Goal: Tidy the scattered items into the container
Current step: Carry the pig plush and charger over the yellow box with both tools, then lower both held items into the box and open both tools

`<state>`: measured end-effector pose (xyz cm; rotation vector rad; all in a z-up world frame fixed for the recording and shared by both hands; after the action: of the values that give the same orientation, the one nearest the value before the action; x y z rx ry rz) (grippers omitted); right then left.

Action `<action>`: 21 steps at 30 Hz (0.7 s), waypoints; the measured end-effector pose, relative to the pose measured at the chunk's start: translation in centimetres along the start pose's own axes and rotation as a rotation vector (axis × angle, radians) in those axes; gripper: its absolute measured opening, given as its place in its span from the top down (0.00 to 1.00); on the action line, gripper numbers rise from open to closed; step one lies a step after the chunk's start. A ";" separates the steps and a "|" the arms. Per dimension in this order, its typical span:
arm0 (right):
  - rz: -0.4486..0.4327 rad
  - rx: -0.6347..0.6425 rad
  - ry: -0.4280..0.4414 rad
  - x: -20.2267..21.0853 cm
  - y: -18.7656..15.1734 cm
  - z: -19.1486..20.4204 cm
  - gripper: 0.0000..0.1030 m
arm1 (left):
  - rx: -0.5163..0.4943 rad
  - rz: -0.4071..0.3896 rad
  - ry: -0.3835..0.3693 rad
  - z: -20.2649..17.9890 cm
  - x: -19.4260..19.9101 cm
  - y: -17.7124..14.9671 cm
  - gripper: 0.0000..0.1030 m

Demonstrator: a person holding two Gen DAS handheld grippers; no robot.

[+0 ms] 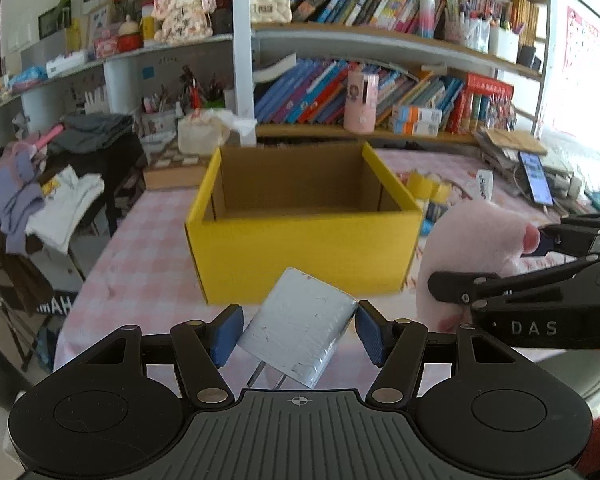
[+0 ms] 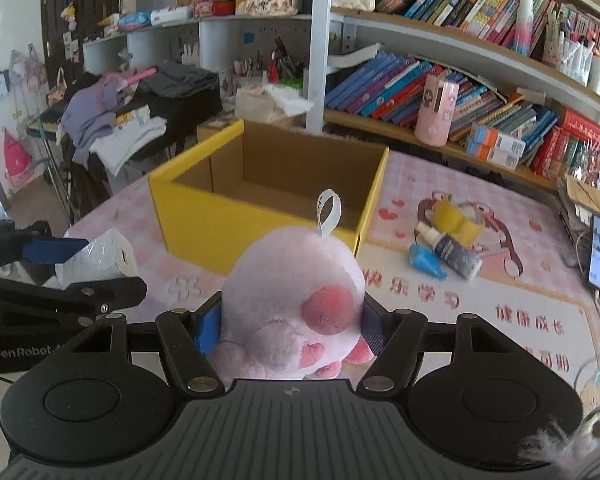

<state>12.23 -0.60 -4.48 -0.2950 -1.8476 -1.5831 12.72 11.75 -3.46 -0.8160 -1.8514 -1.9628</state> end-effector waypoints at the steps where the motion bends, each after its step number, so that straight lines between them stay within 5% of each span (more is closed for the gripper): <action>1: -0.011 0.003 0.002 -0.1 0.6 -0.1 0.36 | -0.003 -0.013 0.000 0.2 -0.1 0.8 0.41; 14: -0.157 0.084 0.008 -5.4 10.6 -2.3 0.36 | -0.084 -0.144 0.019 1.9 -4.9 11.6 0.41; 21: -0.091 0.202 0.062 -11.6 12.7 -2.8 0.36 | -0.148 -0.077 0.044 2.3 -10.8 13.5 0.41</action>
<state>29.13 2.71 -1.57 -0.0713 -1.9773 -1.4330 29.64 10.94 0.82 -0.7469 -1.7539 -2.1693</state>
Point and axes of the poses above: each gripper's, at about its wrist camera, not at the fingertips, and x roughly against the way its jaws point, z to its left, y to its top, the point moved 9 cm from there along -x, roughly the way its jaws point
